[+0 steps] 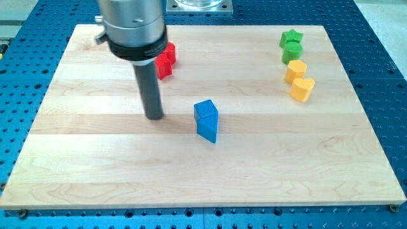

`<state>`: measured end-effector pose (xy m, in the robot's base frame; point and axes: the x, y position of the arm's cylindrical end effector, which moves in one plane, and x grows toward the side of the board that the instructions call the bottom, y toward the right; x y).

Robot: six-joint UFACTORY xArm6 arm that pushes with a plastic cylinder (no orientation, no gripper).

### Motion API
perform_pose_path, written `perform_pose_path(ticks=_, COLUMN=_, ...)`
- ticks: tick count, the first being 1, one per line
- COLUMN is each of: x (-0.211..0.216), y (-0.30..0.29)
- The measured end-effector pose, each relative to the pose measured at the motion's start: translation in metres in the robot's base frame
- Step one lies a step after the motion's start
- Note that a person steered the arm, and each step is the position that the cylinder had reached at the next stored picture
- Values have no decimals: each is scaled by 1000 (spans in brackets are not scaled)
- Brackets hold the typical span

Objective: Slightly move the blue blocks downward

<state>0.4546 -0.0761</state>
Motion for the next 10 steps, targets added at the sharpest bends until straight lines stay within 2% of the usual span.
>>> perform_pose_path(ticks=1, x=-20, y=29)
perform_pose_path(ticks=2, x=-11, y=62)
perform_pose_path(ticks=4, x=-10, y=67)
perform_pose_path(ticks=7, x=63, y=33)
perform_pose_path(ticks=8, x=73, y=32)
perform_pose_path(ticks=9, x=65, y=12)
perform_pose_path(ticks=10, x=4, y=13)
